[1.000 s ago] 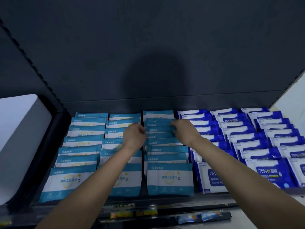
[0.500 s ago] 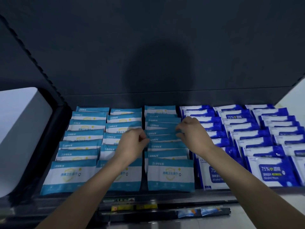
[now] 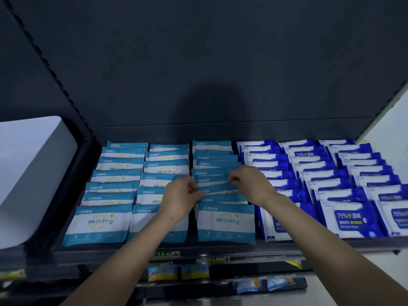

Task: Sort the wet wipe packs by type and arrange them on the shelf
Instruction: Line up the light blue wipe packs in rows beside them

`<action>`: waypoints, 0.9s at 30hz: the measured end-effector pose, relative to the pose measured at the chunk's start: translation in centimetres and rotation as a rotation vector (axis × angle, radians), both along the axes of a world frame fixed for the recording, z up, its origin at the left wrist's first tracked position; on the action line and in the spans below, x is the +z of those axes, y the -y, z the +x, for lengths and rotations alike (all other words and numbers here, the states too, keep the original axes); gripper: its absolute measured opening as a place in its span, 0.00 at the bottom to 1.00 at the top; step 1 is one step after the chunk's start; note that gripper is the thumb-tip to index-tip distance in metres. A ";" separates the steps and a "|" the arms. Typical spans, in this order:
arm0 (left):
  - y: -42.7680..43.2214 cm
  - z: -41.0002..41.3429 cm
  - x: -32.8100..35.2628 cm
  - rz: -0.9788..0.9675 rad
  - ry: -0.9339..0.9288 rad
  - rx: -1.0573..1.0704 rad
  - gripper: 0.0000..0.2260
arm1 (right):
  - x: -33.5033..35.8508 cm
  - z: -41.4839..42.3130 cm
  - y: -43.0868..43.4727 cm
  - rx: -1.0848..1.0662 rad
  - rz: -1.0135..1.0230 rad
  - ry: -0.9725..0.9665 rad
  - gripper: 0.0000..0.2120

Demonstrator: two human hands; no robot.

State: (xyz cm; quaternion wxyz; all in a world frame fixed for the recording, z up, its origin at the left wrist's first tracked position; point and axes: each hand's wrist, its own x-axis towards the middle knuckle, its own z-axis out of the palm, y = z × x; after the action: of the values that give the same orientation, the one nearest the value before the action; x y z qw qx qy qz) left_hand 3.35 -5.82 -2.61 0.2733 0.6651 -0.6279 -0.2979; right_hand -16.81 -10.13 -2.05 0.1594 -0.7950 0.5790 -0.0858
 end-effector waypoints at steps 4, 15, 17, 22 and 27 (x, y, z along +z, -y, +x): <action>-1.0 0.1 -0.6 -0.056 0.073 -0.066 0.08 | 0.5 -0.8 -1.2 0.022 -0.068 0.021 0.09; -2.6 0.9 -1.8 -0.144 0.259 -0.261 0.13 | -0.4 -1.3 -3.0 0.055 0.067 0.006 0.07; -2.9 1.0 -1.7 -0.187 0.285 -0.269 0.14 | -0.4 -1.3 -3.1 0.045 0.063 0.016 0.07; -3.3 1.3 -2.1 -0.133 0.435 -0.427 0.41 | -0.5 -1.5 -3.2 0.022 0.066 0.018 0.07; -3.1 1.4 -1.8 -0.179 0.532 -0.445 0.42 | -0.7 -1.2 -3.3 0.011 0.052 0.002 0.07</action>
State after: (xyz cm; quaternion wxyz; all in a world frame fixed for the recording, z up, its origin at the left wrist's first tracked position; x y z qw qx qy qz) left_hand 4.72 -2.72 -4.46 0.0859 0.5397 -0.8302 -0.1105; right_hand -18.05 -6.85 -2.72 0.1814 -0.7937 0.5763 -0.0706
